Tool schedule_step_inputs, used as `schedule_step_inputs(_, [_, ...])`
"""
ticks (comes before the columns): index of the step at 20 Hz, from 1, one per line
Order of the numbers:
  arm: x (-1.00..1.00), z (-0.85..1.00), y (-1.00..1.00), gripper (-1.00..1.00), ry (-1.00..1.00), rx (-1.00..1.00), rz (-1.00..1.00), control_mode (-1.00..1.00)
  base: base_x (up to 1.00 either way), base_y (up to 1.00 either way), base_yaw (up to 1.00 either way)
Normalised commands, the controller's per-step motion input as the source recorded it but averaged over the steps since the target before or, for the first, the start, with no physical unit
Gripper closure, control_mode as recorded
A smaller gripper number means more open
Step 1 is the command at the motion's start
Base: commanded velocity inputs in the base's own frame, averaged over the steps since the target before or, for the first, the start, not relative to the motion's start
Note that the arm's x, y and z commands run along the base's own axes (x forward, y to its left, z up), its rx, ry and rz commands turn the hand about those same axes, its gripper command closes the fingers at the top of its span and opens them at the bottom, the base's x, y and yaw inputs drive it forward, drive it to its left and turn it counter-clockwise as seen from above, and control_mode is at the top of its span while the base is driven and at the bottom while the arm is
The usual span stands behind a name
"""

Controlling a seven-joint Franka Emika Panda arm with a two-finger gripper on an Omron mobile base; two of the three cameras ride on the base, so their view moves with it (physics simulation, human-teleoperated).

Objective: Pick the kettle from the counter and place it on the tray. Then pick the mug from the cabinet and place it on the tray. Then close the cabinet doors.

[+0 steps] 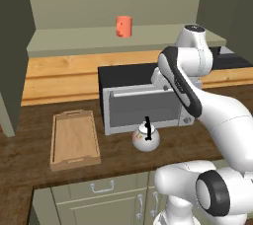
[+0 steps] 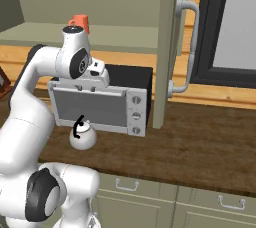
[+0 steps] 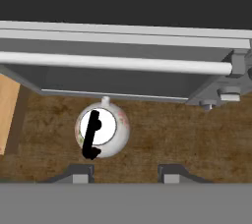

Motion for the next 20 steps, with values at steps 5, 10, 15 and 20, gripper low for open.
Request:
schedule_step_inputs(5, [-0.21,-0.08,0.0,-1.0,-0.01,0.0,0.0,-1.0,0.0,0.0,0.0])
schedule_step_inputs(10, [-0.48,-0.26,0.03,-1.0,0.0,0.02,0.0,-1.0,0.0,0.0,0.0])
schedule_step_inputs(15, [-0.41,-0.36,0.19,-1.0,0.0,0.07,0.0,-1.0,0.0,0.0,0.0])
schedule_step_inputs(20, [-0.02,-0.4,0.4,-1.0,0.08,0.06,-0.01,-1.0,0.0,0.0,0.0])
